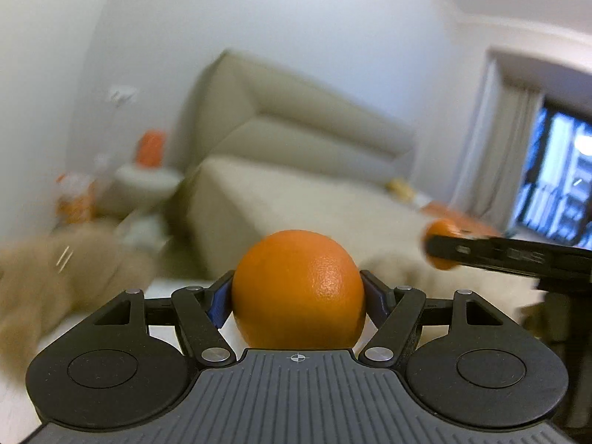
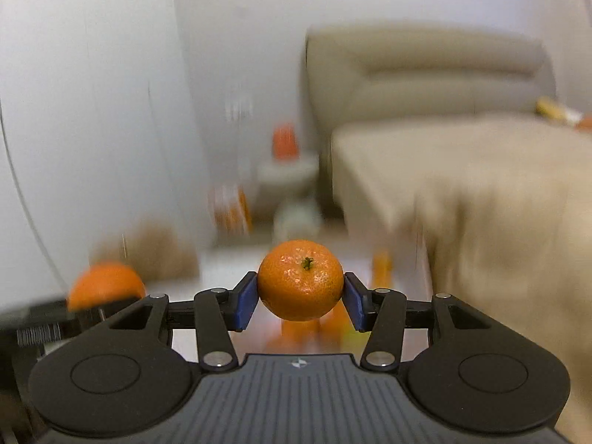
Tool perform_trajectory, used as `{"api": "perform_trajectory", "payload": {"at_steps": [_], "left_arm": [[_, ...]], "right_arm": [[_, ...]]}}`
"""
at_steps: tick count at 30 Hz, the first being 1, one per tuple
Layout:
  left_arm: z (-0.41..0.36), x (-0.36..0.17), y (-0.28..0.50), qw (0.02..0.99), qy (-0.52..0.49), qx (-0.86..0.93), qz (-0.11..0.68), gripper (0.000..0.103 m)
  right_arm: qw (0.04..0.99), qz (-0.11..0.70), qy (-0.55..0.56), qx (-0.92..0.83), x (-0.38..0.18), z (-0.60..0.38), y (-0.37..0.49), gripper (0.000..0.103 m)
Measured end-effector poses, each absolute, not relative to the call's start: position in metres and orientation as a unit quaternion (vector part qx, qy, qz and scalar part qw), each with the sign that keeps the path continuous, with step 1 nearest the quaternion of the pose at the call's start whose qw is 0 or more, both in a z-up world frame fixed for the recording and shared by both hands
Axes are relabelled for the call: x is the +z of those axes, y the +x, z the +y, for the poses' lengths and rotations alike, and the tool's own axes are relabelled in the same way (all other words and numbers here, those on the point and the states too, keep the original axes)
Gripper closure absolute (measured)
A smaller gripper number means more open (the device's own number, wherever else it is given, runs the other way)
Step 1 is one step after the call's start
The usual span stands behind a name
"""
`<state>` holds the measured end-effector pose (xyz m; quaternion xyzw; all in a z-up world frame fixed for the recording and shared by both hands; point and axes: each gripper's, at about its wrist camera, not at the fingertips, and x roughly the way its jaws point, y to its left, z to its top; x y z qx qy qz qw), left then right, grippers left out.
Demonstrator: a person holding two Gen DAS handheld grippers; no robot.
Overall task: Organize fruits
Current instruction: 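Carry the large orange and mandarin over the pink box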
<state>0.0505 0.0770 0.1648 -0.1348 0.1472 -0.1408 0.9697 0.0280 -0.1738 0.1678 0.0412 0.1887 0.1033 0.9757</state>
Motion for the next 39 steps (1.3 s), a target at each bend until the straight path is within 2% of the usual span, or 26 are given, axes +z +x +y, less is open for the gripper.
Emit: {"api": "perform_trajectory", "payload": {"at_steps": [4,9,15,19,22,27,39], "left_arm": [[0.053,0.207,0.082,0.973,-0.119,-0.157,0.122,0.028],[0.03,0.19,0.141,0.952,-0.137,-0.17,0.214,0.028],[0.01,0.106,0.181,0.923,-0.101,-0.157,0.338,0.028],[0.012,0.064,0.189,0.911,-0.085,-0.146,0.376,0.028],[-0.002,0.064,0.177,0.924,-0.025,-0.154,0.35,0.027],[-0.009,0.068,0.175,0.927,0.007,-0.152,0.342,0.027],[0.007,0.063,0.166,0.935,-0.051,-0.17,0.308,0.028]], "right_arm": [[0.985,0.151,0.018,0.077,0.239,-0.175,0.062,0.054],[0.987,0.156,-0.015,0.039,0.265,-0.176,0.095,0.054],[0.981,0.186,-0.017,0.049,0.238,-0.181,0.106,0.054],[0.975,0.212,-0.047,0.044,0.211,-0.172,0.115,0.054],[0.971,0.229,-0.059,0.044,0.193,-0.164,0.123,0.054],[0.958,0.281,-0.028,0.054,0.171,-0.156,0.144,0.054],[0.928,0.367,0.018,0.068,0.118,-0.167,0.166,0.054]]}}
